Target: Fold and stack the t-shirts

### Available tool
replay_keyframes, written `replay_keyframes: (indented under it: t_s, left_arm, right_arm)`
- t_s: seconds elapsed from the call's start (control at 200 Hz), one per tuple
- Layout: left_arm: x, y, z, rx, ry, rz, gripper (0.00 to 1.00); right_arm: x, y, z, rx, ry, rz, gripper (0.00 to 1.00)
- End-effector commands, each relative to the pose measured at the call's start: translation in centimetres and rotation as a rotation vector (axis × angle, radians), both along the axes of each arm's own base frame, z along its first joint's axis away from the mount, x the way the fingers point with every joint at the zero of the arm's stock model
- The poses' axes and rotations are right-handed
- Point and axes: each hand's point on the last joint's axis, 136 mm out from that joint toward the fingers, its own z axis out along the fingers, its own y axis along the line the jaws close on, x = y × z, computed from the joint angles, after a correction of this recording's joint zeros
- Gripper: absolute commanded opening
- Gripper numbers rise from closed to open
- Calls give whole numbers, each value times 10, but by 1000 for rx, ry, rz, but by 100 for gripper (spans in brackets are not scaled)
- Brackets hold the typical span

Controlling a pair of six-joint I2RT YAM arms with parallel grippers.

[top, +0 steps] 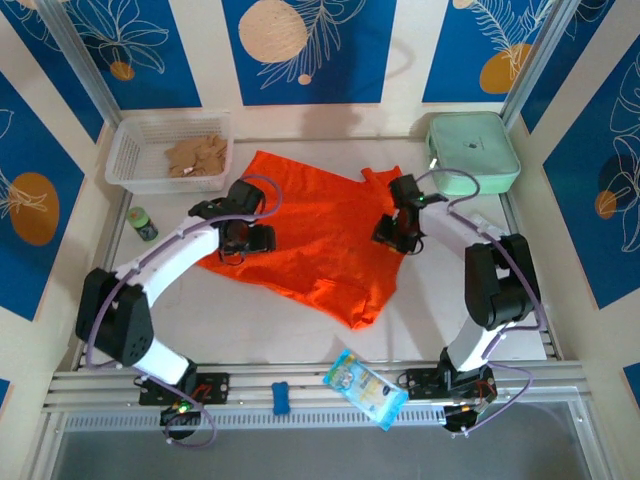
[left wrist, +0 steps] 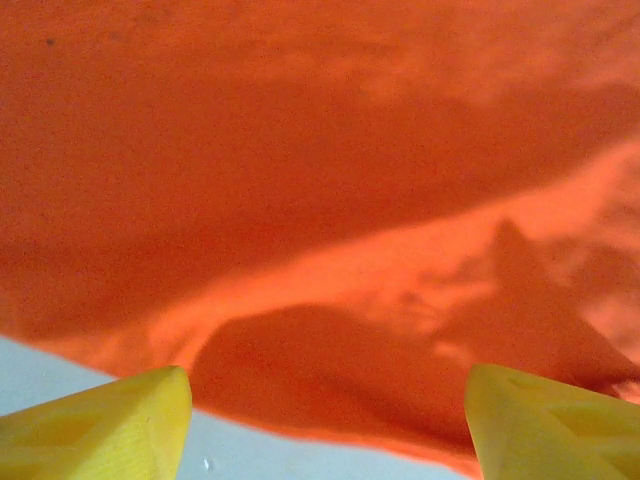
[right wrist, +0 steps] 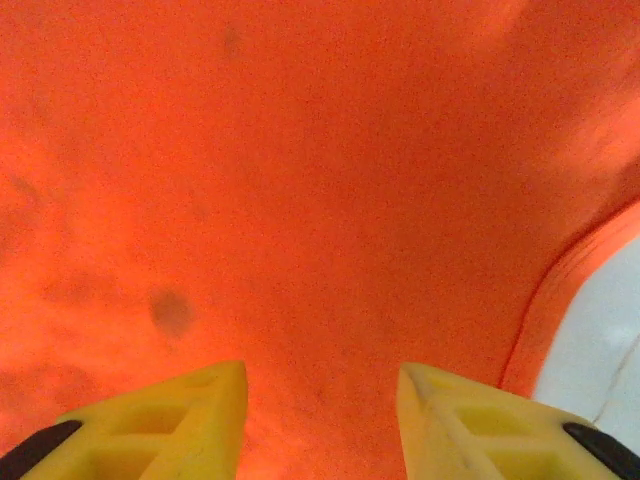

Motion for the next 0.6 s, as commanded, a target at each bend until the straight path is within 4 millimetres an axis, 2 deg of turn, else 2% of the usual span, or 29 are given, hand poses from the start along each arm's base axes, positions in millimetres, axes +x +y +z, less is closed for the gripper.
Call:
replay_keyframes:
  t_s: [0.0, 0.165, 0.325, 0.43, 0.595]
  left_arm:
    - [15, 3, -24, -8, -5, -19, 72]
    - [13, 18, -66, 81, 28, 7, 72]
    - [-10, 19, -107, 70, 125, 13, 69]
    - [-28, 17, -122, 53, 169, 17, 68]
    - [-59, 8, -131, 28, 211, 16, 68]
  right_arm:
    - [-6, 8, -3, -5, -13, -38, 34]
    - [-22, 10, -26, -39, 34, -52, 22]
    - [-19, 2, -42, -85, 68, -55, 18]
    - [-11, -4, -47, -119, 79, -53, 16]
    - [8, -16, -52, -164, 81, -48, 15]
